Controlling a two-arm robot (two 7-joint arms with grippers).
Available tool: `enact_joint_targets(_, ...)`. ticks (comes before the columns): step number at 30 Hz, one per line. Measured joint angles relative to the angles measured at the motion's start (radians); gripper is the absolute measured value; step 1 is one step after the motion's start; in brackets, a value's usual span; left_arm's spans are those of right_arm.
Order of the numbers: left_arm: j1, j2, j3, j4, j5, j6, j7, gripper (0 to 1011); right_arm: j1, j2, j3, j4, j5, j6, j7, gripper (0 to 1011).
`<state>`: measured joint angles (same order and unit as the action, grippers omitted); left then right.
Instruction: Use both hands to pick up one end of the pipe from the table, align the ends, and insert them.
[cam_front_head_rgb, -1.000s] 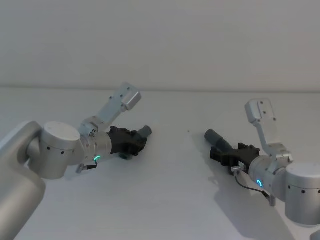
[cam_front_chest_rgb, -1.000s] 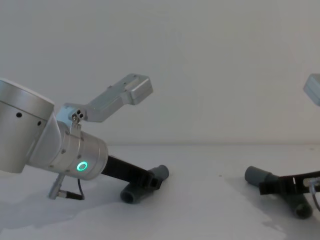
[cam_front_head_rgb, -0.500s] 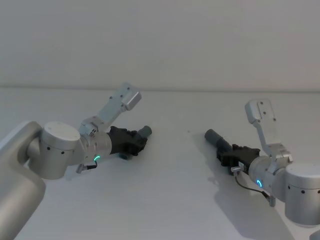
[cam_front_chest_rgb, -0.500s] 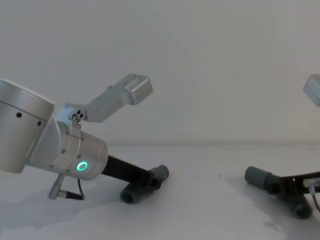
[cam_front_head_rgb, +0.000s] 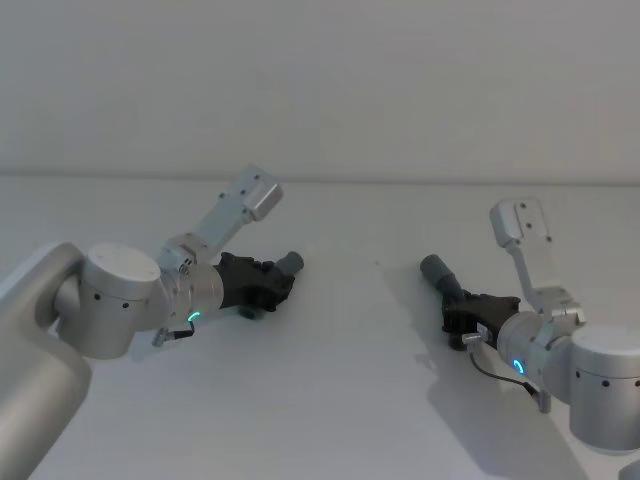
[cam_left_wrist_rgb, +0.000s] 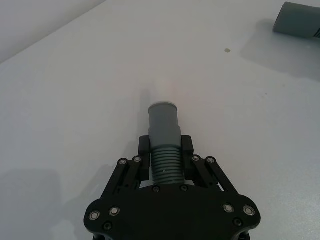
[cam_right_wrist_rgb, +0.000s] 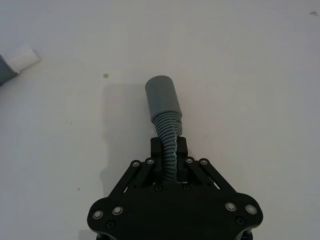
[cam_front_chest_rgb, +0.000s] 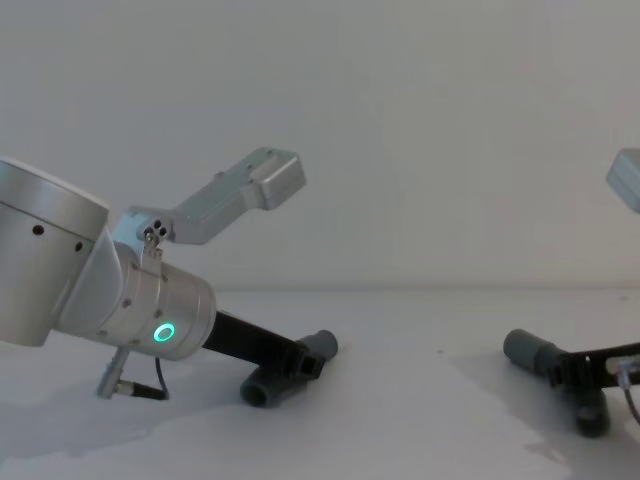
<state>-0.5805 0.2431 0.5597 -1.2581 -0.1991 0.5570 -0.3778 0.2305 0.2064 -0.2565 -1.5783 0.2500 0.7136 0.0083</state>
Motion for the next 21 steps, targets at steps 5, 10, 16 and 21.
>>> enact_joint_targets(5,0.0,0.0,0.0,0.0,0.0,0.0,0.0,342,0.0,0.0,0.0,0.0,0.0,0.0,0.0,135)
enact_joint_targets(10,0.0,0.0,0.0,0.0,0.001,0.0,0.0,342,-0.001,-0.001,0.0,0.0,0.0,0.0,0.0,135)
enact_joint_targets(16,-0.003,0.003,0.004,-0.004,0.012,0.0,0.0,342,-0.007,-0.003,0.007,-0.005,0.003,-0.018,0.01,132)
enact_joint_targets(21,-0.011,0.008,0.01,-0.016,0.028,-0.008,0.001,342,-0.011,-0.004,0.015,-0.015,0.013,-0.048,0.029,132)
